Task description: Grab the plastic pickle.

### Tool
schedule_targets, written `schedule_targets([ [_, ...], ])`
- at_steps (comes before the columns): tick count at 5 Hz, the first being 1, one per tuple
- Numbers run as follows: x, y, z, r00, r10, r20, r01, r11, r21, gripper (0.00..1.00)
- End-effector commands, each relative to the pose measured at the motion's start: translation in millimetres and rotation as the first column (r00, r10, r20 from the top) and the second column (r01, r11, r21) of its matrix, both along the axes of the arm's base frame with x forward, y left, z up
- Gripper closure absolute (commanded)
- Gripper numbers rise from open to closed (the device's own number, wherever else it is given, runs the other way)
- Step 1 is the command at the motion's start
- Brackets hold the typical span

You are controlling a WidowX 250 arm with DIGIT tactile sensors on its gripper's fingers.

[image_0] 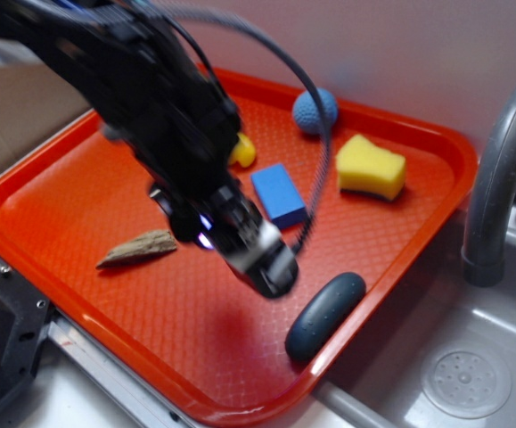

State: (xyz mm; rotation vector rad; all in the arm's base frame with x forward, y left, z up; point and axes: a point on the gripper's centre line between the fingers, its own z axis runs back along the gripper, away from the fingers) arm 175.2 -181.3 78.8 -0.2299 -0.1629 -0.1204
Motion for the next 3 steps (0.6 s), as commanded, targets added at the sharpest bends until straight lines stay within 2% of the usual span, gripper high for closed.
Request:
schedule_targets([
  [1,24.8,-28.2,-30.5,1.0,-0.005,0.015,0.006,1.0,-0.018,0.0],
  [3,25.6,-44.8,-50.4,0.999,-0.031,0.016,0.032,0.997,-0.063,0.0],
])
